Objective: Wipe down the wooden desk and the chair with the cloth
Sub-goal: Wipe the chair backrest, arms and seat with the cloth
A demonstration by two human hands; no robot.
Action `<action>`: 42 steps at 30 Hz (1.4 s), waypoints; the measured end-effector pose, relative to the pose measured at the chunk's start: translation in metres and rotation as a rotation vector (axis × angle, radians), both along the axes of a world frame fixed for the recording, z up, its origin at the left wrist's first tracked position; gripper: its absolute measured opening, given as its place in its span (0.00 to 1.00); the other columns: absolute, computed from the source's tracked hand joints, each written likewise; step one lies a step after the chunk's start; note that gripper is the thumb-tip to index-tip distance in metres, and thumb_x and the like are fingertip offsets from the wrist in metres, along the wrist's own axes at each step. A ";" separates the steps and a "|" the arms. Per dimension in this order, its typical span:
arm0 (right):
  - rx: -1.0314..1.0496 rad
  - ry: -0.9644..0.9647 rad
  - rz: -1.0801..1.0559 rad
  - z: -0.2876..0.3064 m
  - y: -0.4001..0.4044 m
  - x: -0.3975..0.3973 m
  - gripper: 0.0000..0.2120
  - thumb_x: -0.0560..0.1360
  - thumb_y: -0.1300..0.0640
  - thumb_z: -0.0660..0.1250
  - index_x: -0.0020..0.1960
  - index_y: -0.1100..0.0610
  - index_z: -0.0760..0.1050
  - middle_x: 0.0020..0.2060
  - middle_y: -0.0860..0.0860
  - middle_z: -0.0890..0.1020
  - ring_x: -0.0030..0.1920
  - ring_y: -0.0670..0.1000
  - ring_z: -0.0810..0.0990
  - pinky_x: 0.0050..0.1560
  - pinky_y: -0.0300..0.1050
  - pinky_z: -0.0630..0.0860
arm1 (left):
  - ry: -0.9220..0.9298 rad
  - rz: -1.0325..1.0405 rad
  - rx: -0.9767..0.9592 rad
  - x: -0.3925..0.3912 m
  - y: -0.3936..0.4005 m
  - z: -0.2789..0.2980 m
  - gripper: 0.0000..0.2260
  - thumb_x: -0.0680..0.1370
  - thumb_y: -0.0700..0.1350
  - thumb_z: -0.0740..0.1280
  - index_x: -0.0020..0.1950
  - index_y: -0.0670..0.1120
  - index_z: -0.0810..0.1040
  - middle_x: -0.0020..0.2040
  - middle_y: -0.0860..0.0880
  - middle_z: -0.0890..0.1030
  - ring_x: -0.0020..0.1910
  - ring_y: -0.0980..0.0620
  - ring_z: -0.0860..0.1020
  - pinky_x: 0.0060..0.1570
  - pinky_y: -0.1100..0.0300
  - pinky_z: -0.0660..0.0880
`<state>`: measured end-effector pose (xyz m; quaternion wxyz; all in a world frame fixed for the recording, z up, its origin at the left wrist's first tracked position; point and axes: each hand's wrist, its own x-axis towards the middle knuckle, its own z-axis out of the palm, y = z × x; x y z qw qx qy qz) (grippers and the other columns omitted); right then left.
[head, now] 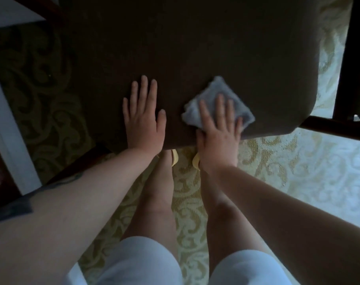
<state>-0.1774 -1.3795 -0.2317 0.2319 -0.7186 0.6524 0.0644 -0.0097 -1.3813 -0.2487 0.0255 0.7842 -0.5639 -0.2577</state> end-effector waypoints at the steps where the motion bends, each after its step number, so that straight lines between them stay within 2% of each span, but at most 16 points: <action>1: 0.028 -0.043 0.163 0.000 0.000 0.004 0.30 0.79 0.52 0.60 0.79 0.43 0.53 0.79 0.51 0.51 0.79 0.54 0.44 0.75 0.61 0.40 | -0.012 0.000 0.005 0.000 0.001 0.000 0.28 0.81 0.48 0.54 0.80 0.51 0.50 0.80 0.50 0.50 0.78 0.50 0.46 0.74 0.49 0.41; 4: 0.067 -0.114 0.560 -0.002 -0.042 0.009 0.29 0.79 0.51 0.60 0.78 0.43 0.55 0.79 0.50 0.52 0.79 0.54 0.46 0.75 0.59 0.39 | -0.002 -0.007 0.011 0.002 0.000 0.002 0.28 0.79 0.48 0.51 0.80 0.51 0.50 0.80 0.50 0.50 0.78 0.50 0.45 0.74 0.50 0.40; 6: 0.047 -0.123 0.617 -0.006 -0.074 0.006 0.28 0.80 0.49 0.57 0.78 0.43 0.55 0.79 0.50 0.53 0.79 0.54 0.47 0.76 0.60 0.41 | 0.021 -0.031 -0.002 0.007 -0.001 0.003 0.27 0.80 0.47 0.52 0.80 0.51 0.51 0.80 0.49 0.50 0.79 0.50 0.46 0.74 0.51 0.40; 8: -0.024 -0.077 0.489 -0.011 -0.091 -0.004 0.27 0.80 0.48 0.55 0.78 0.43 0.55 0.79 0.50 0.53 0.79 0.54 0.48 0.76 0.60 0.42 | 0.023 -0.068 -0.005 0.011 -0.001 0.000 0.27 0.81 0.48 0.54 0.80 0.50 0.51 0.80 0.49 0.50 0.79 0.49 0.46 0.74 0.51 0.41; 13: -0.038 0.010 -0.142 -0.002 -0.050 0.036 0.29 0.78 0.52 0.56 0.79 0.45 0.55 0.79 0.52 0.52 0.79 0.56 0.46 0.75 0.62 0.41 | 0.031 -0.048 -0.037 0.006 -0.002 -0.003 0.28 0.80 0.47 0.55 0.80 0.50 0.52 0.80 0.49 0.51 0.79 0.49 0.46 0.74 0.51 0.40; 18: 0.006 -0.159 0.492 -0.010 -0.056 0.041 0.26 0.81 0.49 0.55 0.78 0.45 0.56 0.79 0.50 0.53 0.79 0.53 0.47 0.75 0.56 0.39 | -0.041 0.177 -0.032 -0.001 0.005 0.000 0.29 0.79 0.48 0.54 0.79 0.48 0.52 0.80 0.48 0.51 0.79 0.49 0.47 0.74 0.49 0.40; 19: -0.047 -0.146 0.437 -0.015 -0.066 0.029 0.26 0.81 0.50 0.56 0.78 0.45 0.57 0.79 0.50 0.54 0.79 0.53 0.48 0.75 0.55 0.40 | -0.036 0.187 -0.028 0.000 0.007 0.001 0.29 0.79 0.47 0.55 0.80 0.48 0.51 0.80 0.48 0.51 0.79 0.48 0.46 0.74 0.48 0.40; 23: -0.155 -0.060 -0.306 -0.012 -0.059 0.014 0.27 0.79 0.52 0.58 0.77 0.46 0.60 0.78 0.51 0.57 0.78 0.54 0.50 0.75 0.58 0.42 | -0.022 0.175 -0.032 0.001 0.008 0.000 0.29 0.79 0.48 0.54 0.80 0.48 0.51 0.80 0.48 0.50 0.79 0.48 0.46 0.74 0.46 0.41; 25: -0.116 -0.047 -0.076 -0.008 -0.041 0.021 0.29 0.78 0.55 0.59 0.78 0.47 0.59 0.78 0.53 0.56 0.78 0.56 0.49 0.75 0.61 0.42 | -0.009 0.186 -0.032 0.000 0.008 -0.002 0.29 0.79 0.47 0.55 0.80 0.49 0.51 0.80 0.48 0.50 0.79 0.48 0.46 0.74 0.46 0.41; 28: -0.038 -0.133 0.709 -0.011 -0.048 -0.005 0.30 0.78 0.55 0.61 0.78 0.45 0.58 0.78 0.51 0.56 0.78 0.54 0.50 0.76 0.59 0.42 | -0.014 0.184 -0.011 0.003 0.010 -0.002 0.30 0.79 0.47 0.56 0.80 0.49 0.50 0.80 0.49 0.49 0.79 0.49 0.45 0.74 0.46 0.41; 29: -0.047 -0.137 0.706 -0.014 -0.058 -0.017 0.29 0.78 0.55 0.62 0.77 0.45 0.59 0.78 0.50 0.57 0.78 0.54 0.51 0.76 0.58 0.43 | -0.016 0.177 -0.006 0.006 0.010 -0.002 0.29 0.79 0.47 0.56 0.80 0.50 0.50 0.80 0.49 0.49 0.79 0.49 0.45 0.74 0.46 0.41; 33: -0.143 -0.047 -0.278 -0.013 -0.048 -0.020 0.27 0.80 0.52 0.58 0.78 0.46 0.58 0.78 0.50 0.56 0.78 0.53 0.49 0.76 0.60 0.43 | -0.006 0.160 -0.025 0.007 0.009 -0.001 0.29 0.80 0.48 0.56 0.80 0.50 0.50 0.80 0.49 0.49 0.79 0.49 0.45 0.74 0.47 0.40; 34: -0.123 -0.001 -0.368 -0.010 -0.037 -0.006 0.28 0.80 0.51 0.57 0.79 0.46 0.55 0.79 0.51 0.54 0.79 0.54 0.47 0.76 0.62 0.43 | -0.001 0.171 -0.031 0.004 0.008 -0.001 0.29 0.80 0.48 0.56 0.80 0.49 0.50 0.80 0.49 0.49 0.79 0.49 0.45 0.74 0.47 0.40; 39: 0.001 -0.111 0.173 -0.008 -0.059 0.008 0.27 0.82 0.44 0.53 0.79 0.45 0.51 0.79 0.50 0.50 0.79 0.53 0.43 0.74 0.54 0.35 | -0.001 0.228 -0.090 -0.010 0.001 0.006 0.29 0.78 0.43 0.57 0.79 0.48 0.55 0.80 0.47 0.51 0.79 0.47 0.47 0.74 0.45 0.39; 40: -0.029 -0.125 0.209 -0.011 -0.074 -0.006 0.27 0.82 0.44 0.53 0.79 0.45 0.53 0.79 0.50 0.51 0.79 0.53 0.44 0.74 0.52 0.35 | -0.005 0.183 -0.113 -0.011 -0.004 0.008 0.29 0.77 0.43 0.58 0.79 0.48 0.55 0.80 0.46 0.52 0.79 0.47 0.47 0.74 0.46 0.39; 42: -0.095 -0.085 -0.042 -0.017 -0.081 -0.038 0.26 0.82 0.45 0.54 0.78 0.44 0.55 0.79 0.49 0.52 0.79 0.51 0.45 0.74 0.51 0.35 | 0.018 0.071 -0.144 -0.015 -0.013 0.011 0.29 0.78 0.42 0.58 0.79 0.48 0.55 0.80 0.46 0.52 0.79 0.47 0.47 0.74 0.47 0.38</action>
